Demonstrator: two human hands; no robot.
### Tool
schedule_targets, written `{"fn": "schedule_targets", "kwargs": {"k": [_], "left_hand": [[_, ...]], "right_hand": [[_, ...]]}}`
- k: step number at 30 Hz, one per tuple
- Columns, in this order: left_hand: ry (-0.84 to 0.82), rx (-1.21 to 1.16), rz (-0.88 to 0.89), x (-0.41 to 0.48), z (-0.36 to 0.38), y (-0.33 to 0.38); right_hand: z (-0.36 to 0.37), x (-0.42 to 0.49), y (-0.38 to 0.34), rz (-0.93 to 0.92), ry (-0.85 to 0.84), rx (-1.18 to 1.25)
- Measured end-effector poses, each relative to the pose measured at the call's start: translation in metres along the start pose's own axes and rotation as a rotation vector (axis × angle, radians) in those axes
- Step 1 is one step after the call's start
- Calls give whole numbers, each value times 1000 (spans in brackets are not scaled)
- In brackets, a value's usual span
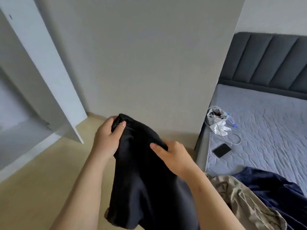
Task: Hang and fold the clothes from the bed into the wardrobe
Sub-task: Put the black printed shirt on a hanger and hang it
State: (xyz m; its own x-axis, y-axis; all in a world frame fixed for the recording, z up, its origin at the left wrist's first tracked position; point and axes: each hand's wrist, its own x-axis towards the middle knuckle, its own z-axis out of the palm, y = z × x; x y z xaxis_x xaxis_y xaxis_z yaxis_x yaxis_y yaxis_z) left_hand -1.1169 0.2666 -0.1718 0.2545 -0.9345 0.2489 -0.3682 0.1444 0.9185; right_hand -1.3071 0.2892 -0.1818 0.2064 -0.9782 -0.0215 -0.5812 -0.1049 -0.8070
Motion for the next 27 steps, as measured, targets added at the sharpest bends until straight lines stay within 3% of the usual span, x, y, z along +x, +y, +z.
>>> {"fn": "schedule_targets", "kwargs": {"k": [3,6,11,20,23,27], "left_hand": [[-50,-9,-89,3,-29,-19],[37,23,-93,8,-55,-38],[48,-45,-150,36,-111,-57],[68,20,-203,88,-219,-103],[-24,-85,-291,94,-246,-123],[-153,45,-256,103,-276,-147]], "right_hand": [[26,15,-27,72,72,465],[51,43,-46,326,138,784],[100,100,-86,562,139,973],[209,159,-174,499,-71,1200],[242,170,-198,480,-160,1198],[268,187,-231,425,-214,1181]]}}
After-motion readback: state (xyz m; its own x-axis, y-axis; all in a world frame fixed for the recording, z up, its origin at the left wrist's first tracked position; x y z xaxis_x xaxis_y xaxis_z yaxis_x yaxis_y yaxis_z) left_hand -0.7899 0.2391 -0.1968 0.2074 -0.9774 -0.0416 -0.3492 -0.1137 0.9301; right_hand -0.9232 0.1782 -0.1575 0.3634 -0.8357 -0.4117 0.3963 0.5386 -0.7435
